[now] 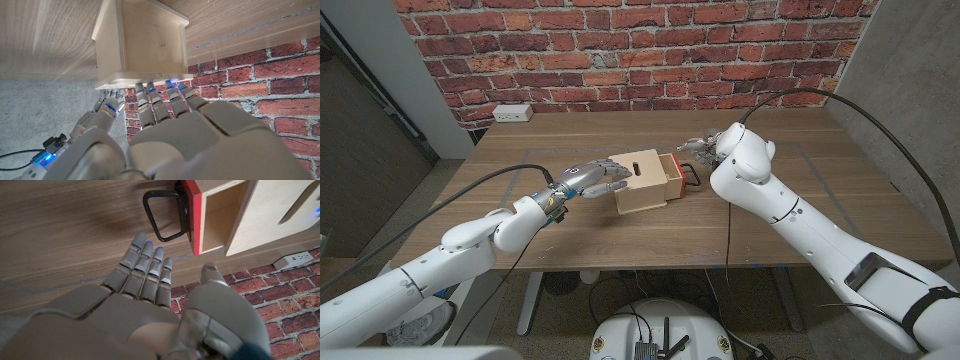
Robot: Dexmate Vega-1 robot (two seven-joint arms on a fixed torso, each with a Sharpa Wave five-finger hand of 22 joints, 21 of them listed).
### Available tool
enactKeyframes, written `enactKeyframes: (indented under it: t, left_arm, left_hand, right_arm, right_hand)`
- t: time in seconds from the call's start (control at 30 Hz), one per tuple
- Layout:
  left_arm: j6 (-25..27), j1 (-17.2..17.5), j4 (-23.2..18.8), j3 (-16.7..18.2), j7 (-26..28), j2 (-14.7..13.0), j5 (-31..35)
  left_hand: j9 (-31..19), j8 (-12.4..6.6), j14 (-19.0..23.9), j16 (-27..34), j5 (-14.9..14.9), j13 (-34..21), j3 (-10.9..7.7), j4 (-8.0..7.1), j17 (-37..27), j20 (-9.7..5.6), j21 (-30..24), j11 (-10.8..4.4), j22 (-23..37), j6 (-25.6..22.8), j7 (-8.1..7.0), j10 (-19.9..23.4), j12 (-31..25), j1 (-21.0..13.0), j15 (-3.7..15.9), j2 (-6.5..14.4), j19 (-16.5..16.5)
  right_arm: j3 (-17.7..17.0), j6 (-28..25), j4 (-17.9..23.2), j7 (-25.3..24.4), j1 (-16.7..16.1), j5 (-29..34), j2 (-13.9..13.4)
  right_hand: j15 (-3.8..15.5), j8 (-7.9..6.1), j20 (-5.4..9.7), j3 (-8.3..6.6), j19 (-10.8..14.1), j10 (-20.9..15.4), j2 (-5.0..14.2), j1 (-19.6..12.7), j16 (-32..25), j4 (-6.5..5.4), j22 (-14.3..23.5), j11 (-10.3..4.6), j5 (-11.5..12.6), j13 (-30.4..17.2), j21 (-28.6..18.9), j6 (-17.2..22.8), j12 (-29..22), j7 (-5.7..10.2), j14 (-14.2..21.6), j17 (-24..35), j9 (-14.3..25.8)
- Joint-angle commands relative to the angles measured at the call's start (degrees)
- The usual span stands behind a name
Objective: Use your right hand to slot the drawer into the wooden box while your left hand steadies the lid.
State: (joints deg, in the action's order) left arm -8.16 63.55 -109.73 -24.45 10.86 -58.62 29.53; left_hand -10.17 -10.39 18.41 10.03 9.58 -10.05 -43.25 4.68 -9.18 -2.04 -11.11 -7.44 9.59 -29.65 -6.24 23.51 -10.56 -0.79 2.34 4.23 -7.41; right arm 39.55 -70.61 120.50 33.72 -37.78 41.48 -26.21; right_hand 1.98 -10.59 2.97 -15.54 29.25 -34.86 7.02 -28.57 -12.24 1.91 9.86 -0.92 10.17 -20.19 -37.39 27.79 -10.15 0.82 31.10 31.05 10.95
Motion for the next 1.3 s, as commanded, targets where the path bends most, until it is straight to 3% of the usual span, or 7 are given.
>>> enactKeyframes:
  t: [0.03, 0.3, 0.6, 1.03, 1.3]
  left_arm:
    - [0.25, -0.08, -0.12, 0.23, 0.8, 0.16, 0.34]
    - [0.58, -0.42, -0.07, 0.02, 0.57, 0.48, 0.39]
    - [0.88, -0.16, -0.39, 0.12, 1.1, 0.54, 0.62]
    - [2.12, 0.55, -1.47, 0.4, 1.62, 0.44, 1.31]
    - [2.26, 0.49, -1.68, 0.21, 1.44, 0.44, 1.48]
  left_hand:
    - [-0.04, -0.05, -0.63, -0.35, 0.31, -0.16, -0.4, 0.13, -0.23, -9.3, 0.13, -0.11, 0.21, 0.32, 0.07, -0.65, 0.12, -0.28, 9.39, 2.03, -0.37]
    - [-0.04, -0.06, -0.85, -0.33, 0.32, -0.15, -0.51, 0.35, -0.22, -9.32, 0.15, -0.15, 0.21, 0.49, -0.14, -0.96, 0.14, -0.35, 9.45, 2.01, -0.36]
    - [-0.04, -0.11, -1.08, -0.31, 0.31, -0.14, -0.59, 0.53, -0.23, -9.28, 0.19, -0.2, 0.22, 0.58, -0.06, -1.13, 0.09, -0.34, 9.46, 1.97, -0.29]
    - [-0.04, -0.01, -1.79, -0.36, 0.3, -0.13, -0.7, 0.72, -0.24, -9.33, 0.22, -0.22, 0.23, 1.22, -0.39, -2.06, 0.26, -0.31, 9.65, 1.96, -0.2]
    - [-0.04, -0.07, -1.99, -0.35, 0.29, -0.12, -0.73, 0.82, -0.23, -9.34, 0.24, -0.31, 0.23, 1.22, -0.49, -2.2, 0.22, -0.3, 9.6, 1.92, -0.13]
  right_arm:
    - [-9.02, 10.62, 5.84, -26.62, -10.49, -27.7, -5.87]
    - [-10.9, 17.53, 5.29, -36.4, -13.77, -36.56, -8.34]
    - [-12.16, 27.57, 3.17, -43.18, -16.9, -44.06, -11.28]
    - [-12.14, 37.31, 0.37, -47.37, -18.97, -50.81, -14.5]
    - [-11.6, 43.78, -2.25, -47.14, -19.59, -53.62, -16.08]
  right_hand:
    - [-0.12, 0.04, 0.02, 0.2, -0.38, 0.79, 0.11, 1.44, 0.18, -0.71, 0.02, 0.11, 0.11, 0.33, 0.42, -0.53, -0.21, 0.42, -0.74, -0.16, 0.1]
    - [-0.48, 0.01, 0.2, 0.74, -1.06, 2.2, 0.53, 3.84, 0.69, -1.75, -0.09, -0.16, 0.3, 1.3, 1.36, -1.14, -0.02, 0.59, -2.39, -0.77, -0.06]
    - [-1.08, 0.01, -0.26, 1.42, -3.54, 4.74, 0.81, 7.27, 1.64, -3.12, -0.35, 0.38, 0.61, 3.12, 3.84, -2.22, 0.16, 0.37, -6.44, -1.98, -0.28]
    - [-1.64, 0.37, -0.59, 2.21, -7.34, 9.35, 1.04, 11.84, 1.81, -5.09, -0.46, 0.56, 0.97, 5.82, 7.84, -5.26, 0.28, -0.08, -11.67, -3.74, -0.5]
    - [-0.66, 0.59, 0.17, 2.79, -10.03, 11.87, 1.04, 14.91, 1.79, -6.6, -0.44, 0.54, 1.17, 7.36, 10.57, -8.31, 0.21, -0.9, -14.84, -4.71, -0.57]
